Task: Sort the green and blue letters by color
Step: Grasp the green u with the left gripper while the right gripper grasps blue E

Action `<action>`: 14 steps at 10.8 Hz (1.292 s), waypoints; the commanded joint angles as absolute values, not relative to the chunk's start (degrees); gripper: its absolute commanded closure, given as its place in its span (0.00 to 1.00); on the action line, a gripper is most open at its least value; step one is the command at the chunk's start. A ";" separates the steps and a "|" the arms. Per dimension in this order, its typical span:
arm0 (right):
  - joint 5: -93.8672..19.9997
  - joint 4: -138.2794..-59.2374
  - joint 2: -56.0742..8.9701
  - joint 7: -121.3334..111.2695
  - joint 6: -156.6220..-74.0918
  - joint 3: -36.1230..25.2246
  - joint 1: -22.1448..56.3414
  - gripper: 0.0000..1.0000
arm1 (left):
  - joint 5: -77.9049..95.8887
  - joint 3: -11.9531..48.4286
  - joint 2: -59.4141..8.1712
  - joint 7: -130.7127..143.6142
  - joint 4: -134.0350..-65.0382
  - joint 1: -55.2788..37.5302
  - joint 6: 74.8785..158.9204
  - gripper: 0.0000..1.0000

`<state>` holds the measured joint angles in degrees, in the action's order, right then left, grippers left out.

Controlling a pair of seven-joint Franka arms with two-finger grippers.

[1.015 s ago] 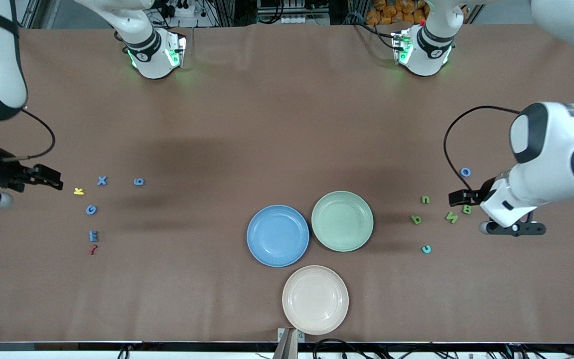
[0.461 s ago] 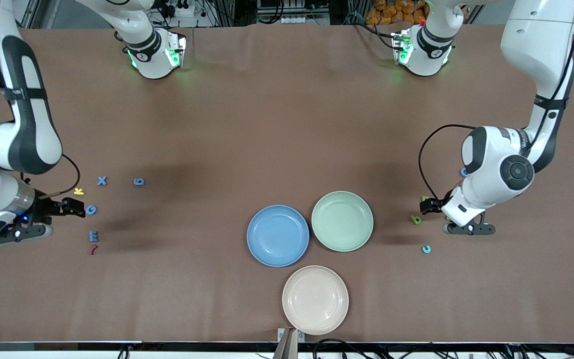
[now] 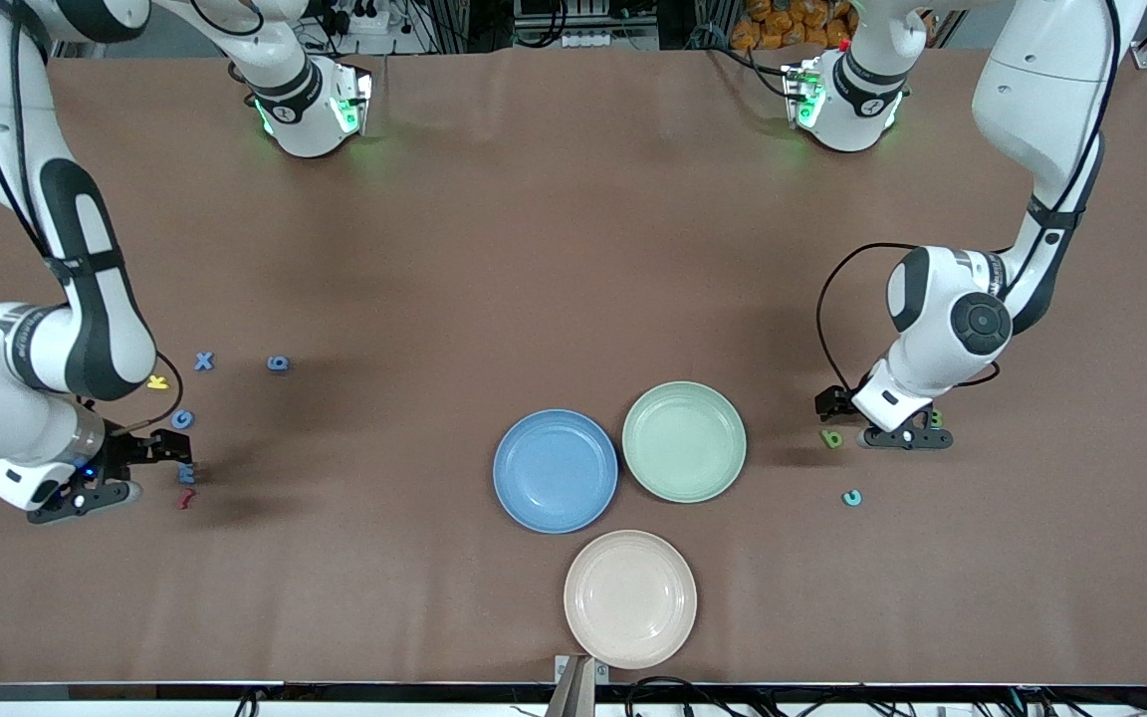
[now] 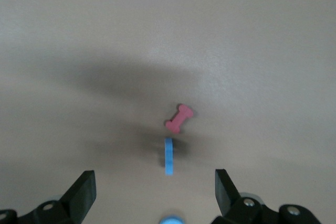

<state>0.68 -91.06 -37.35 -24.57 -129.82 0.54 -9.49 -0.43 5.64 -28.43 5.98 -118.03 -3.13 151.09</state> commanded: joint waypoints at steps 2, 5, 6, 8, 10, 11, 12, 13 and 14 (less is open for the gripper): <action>0.79 -87.89 -43.67 -25.93 -134.02 1.32 -10.28 0.00 | -1.41 5.36 -27.43 7.38 -123.13 -3.69 155.39 0.00; 0.53 -89.12 -44.38 -25.93 -134.03 1.32 -11.07 0.00 | -1.67 5.36 -27.42 6.95 -124.27 -3.69 155.57 0.00; 0.44 -89.30 -44.47 -25.93 -133.95 1.32 -11.07 0.00 | -1.67 5.36 -27.42 6.68 -124.28 -3.60 155.57 0.07; 0.35 -90.17 -44.47 -25.93 -133.86 1.32 -11.16 0.00 | -3.06 5.36 -27.68 6.50 -124.37 -3.25 155.48 0.26; 0.35 -90.61 -44.47 -25.93 -133.77 1.41 -11.25 0.90 | -6.32 5.19 -27.95 6.42 -124.63 -2.64 155.48 0.51; 0.35 -90.96 -44.47 -26.19 -133.77 1.41 -11.42 1.00 | -6.68 4.66 -27.95 5.89 -124.63 -2.55 155.48 0.60; 0.18 -90.97 -44.47 -28.11 -133.86 1.41 -11.51 1.00 | -7.46 4.57 -27.95 5.19 -124.63 -2.46 155.48 0.65; 0.00 -90.88 -44.47 -29.17 -133.86 1.41 -11.86 1.00 | -7.47 4.57 -27.86 4.49 -124.63 -2.46 155.48 0.71; 0.00 -90.88 -44.47 -29.18 -133.68 1.49 -11.87 1.00 | -7.47 4.57 -27.86 4.40 -124.54 -2.55 155.39 0.79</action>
<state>0.65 -90.92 -44.40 -26.91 -133.94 0.51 -10.52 -5.68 4.98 -28.04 5.38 -123.22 -2.81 154.62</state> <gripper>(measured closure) 0.639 0.661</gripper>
